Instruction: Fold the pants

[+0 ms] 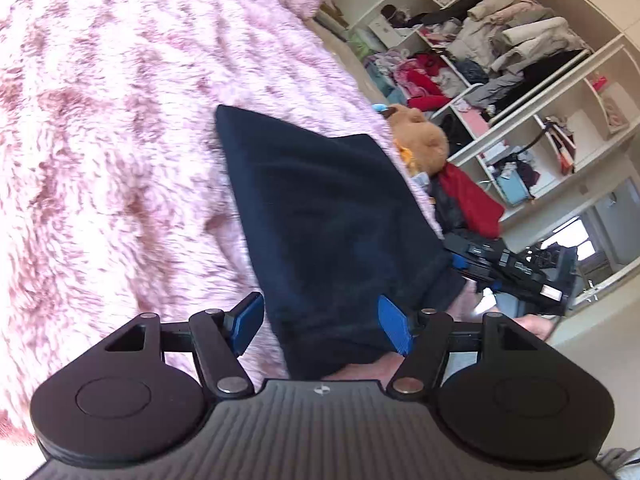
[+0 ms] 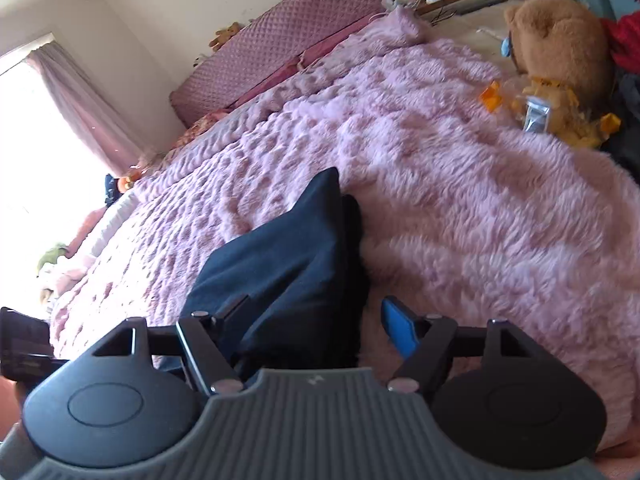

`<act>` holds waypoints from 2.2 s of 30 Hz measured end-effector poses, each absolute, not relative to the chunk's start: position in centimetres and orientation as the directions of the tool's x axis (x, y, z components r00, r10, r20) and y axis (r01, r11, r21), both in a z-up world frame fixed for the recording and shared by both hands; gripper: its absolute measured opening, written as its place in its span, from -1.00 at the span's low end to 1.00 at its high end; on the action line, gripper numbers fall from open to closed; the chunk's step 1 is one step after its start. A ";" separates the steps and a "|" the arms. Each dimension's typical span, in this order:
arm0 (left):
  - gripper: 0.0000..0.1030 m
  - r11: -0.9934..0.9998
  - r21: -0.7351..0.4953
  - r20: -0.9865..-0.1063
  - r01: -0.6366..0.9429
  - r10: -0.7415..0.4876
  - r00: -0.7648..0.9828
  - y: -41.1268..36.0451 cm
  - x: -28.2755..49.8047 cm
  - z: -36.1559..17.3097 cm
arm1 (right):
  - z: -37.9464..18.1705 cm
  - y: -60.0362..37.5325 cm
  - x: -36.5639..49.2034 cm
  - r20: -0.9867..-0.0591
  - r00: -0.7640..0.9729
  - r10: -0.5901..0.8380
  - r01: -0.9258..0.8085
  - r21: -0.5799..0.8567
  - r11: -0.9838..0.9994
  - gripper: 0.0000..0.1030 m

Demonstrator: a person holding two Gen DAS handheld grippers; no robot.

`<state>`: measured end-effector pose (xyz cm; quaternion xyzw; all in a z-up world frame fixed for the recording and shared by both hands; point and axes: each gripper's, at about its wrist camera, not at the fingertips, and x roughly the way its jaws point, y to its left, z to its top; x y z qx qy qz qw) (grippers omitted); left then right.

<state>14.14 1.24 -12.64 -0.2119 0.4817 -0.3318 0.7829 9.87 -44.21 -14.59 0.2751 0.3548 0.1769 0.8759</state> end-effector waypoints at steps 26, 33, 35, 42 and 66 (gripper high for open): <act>-0.56 0.468 -0.879 -0.470 -0.090 -0.818 0.333 7.7 18.9 -16.8 | -19.1 -38.2 9.2 -0.391 0.569 0.723 0.057 0.896 0.440 -0.47; -0.50 0.424 -0.885 -0.464 -0.191 -0.830 0.310 9.7 16.6 -22.3 | -17.7 -36.7 8.4 -0.564 0.562 0.605 0.077 0.764 0.640 -0.34; -0.48 0.434 -0.886 -0.464 -0.163 -0.828 0.316 9.6 16.7 -22.1 | -14.6 -35.3 7.0 -0.586 0.654 0.479 -0.009 0.626 0.779 -0.21; -0.39 0.464 -0.882 -0.464 -0.079 -0.830 0.310 9.2 16.7 -21.8 | -7.5 -28.3 8.3 -0.382 0.880 0.282 -0.125 0.387 0.914 -0.81; -0.30 0.456 -0.888 -0.454 -0.062 -0.848 0.272 9.4 17.2 -22.7 | -14.9 -20.2 16.9 -0.571 0.793 -0.212 0.187 -0.102 0.977 -1.00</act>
